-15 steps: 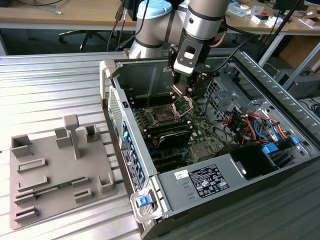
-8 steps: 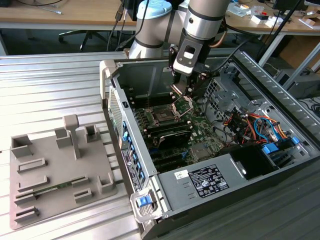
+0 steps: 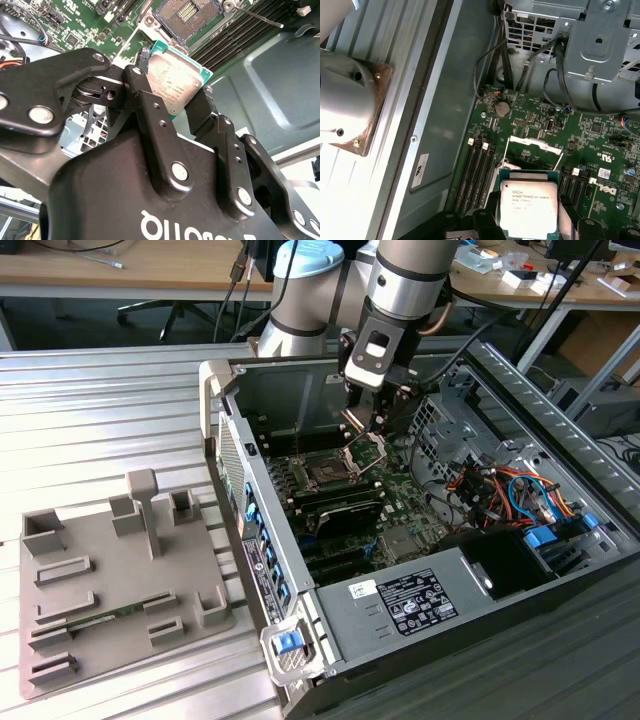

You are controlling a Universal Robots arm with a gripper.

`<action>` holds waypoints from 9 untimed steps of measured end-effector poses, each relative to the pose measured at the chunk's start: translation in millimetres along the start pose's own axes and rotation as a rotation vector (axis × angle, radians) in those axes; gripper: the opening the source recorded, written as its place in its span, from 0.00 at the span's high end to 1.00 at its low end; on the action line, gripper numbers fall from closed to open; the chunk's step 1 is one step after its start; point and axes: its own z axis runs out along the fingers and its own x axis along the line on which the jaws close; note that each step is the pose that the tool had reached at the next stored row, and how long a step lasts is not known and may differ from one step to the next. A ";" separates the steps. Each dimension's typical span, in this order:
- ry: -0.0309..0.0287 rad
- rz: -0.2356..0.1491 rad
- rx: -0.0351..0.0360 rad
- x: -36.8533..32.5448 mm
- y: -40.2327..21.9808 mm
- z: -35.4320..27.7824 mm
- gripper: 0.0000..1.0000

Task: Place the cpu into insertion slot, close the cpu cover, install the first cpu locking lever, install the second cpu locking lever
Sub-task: 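Place the cpu into insertion slot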

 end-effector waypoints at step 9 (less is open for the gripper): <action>-0.0023 0.026 -0.0005 0.0 0.0 0.0 0.45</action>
